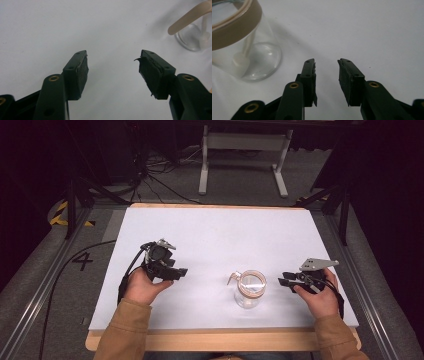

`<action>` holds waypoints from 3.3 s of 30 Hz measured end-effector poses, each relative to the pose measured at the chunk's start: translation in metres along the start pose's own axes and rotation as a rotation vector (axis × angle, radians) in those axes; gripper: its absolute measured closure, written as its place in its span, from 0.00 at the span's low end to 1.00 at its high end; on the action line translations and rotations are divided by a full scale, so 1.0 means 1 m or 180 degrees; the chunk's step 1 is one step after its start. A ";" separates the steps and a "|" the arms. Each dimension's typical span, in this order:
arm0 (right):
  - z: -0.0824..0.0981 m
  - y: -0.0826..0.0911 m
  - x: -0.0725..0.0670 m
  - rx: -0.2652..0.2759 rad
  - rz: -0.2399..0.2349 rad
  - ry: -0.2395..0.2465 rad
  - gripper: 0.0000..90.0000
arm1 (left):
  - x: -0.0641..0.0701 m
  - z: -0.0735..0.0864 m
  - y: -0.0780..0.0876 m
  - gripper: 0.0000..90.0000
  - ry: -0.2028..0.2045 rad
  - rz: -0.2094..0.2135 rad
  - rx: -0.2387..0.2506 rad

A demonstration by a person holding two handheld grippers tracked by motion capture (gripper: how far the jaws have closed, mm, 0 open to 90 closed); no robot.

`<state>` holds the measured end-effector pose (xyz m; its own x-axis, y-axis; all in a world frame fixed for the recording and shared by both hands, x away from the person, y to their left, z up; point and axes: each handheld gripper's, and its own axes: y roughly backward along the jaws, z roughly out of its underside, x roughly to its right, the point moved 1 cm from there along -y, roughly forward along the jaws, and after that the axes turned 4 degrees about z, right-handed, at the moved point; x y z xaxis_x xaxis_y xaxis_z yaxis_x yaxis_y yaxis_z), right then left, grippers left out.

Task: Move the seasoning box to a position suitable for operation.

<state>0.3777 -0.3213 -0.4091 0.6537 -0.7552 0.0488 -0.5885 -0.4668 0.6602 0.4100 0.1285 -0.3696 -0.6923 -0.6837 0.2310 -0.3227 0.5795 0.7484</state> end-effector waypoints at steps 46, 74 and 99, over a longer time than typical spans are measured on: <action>0.019 0.002 -0.040 -0.0050 -0.0470 0.0080 0.67 | 0.080 -0.028 -0.098 0.88 -0.0999 0.0563 -0.0184; 0.052 0.035 -0.043 -0.0021 -0.0204 -0.0183 0.67 | 0.078 -0.059 -0.128 0.96 -0.1212 0.0458 -0.0083; 0.016 -0.010 -0.055 -0.0130 -0.0467 0.0386 0.74 | 0.056 -0.031 -0.066 0.95 -0.0947 0.0404 0.0043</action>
<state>0.3398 -0.2824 -0.4299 0.7851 -0.6182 0.0383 -0.4646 -0.5468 0.6966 0.4121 0.0384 -0.3869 -0.8852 -0.4472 0.1285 -0.2289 0.6589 0.7166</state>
